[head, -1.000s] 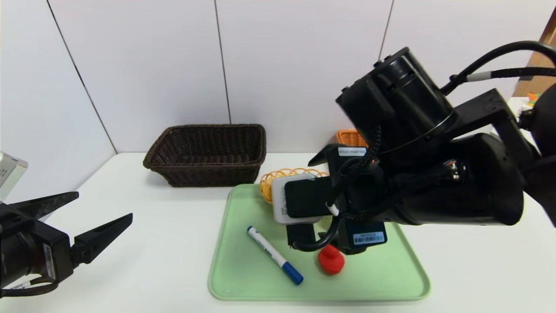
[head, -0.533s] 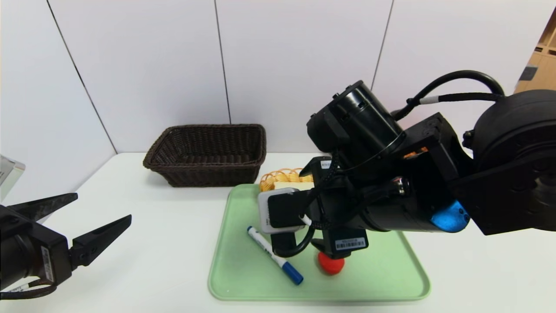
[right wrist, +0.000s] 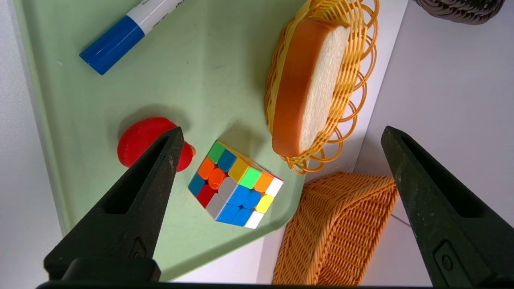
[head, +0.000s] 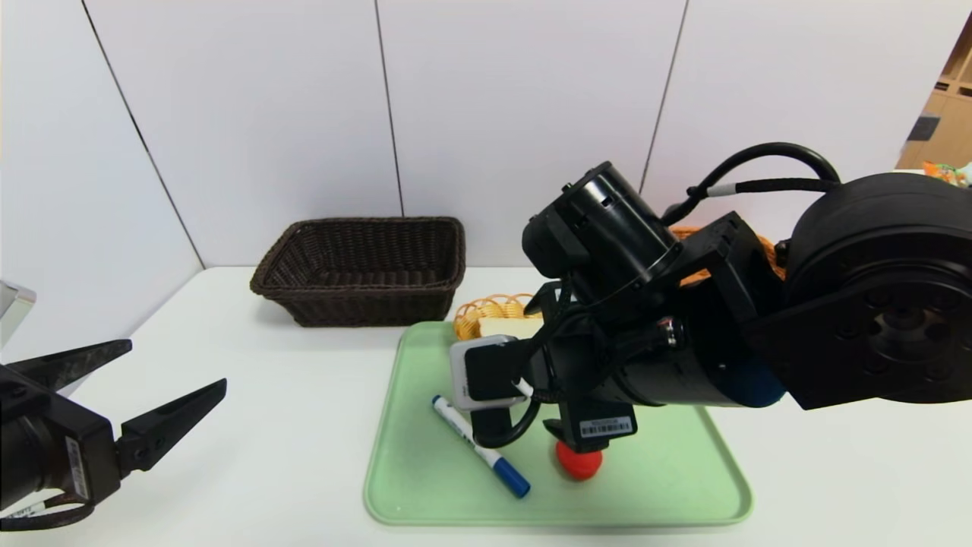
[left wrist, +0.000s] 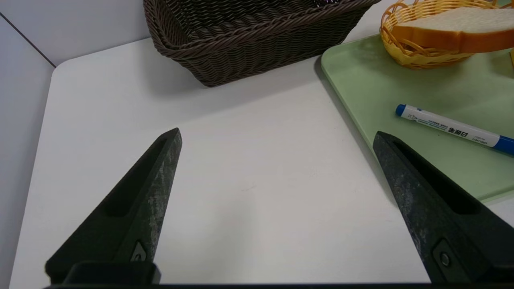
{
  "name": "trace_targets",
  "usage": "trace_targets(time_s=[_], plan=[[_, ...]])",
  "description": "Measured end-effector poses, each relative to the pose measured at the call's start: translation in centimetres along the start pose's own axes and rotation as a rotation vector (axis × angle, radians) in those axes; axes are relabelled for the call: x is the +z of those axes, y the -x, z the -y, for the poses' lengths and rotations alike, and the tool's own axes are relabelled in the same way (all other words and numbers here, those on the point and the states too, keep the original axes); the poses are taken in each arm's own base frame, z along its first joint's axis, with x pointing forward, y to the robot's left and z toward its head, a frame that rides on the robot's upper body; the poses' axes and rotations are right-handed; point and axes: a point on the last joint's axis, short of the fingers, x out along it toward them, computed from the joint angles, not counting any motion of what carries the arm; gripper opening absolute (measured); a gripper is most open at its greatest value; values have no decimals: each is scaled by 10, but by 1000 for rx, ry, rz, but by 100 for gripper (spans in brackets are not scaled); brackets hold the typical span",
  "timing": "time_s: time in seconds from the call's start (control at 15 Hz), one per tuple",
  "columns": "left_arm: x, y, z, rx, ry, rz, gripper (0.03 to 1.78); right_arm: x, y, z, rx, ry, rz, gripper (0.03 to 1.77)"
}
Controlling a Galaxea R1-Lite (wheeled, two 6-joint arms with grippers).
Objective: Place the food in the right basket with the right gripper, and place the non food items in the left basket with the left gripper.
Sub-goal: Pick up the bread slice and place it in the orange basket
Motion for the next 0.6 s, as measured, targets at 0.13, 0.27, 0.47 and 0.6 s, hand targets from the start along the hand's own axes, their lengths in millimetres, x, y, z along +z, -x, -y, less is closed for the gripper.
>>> trace_targets(time_s=[0.13,0.27,0.47,0.6], plan=[[-1,0,0,0,-2,-4,169,-2,-2,1,-1,-3,-8,170],[-1,0,0,-1,-5,-1,169,-3,-4,5,-18,-13,-19,170],[1,0,0,-2,-6,4,169,-4,-7,7,-31,-23,-21,170],[1,0,0,-3,-7,4,169,-3,-8,9,-46,-30,-13,170]])
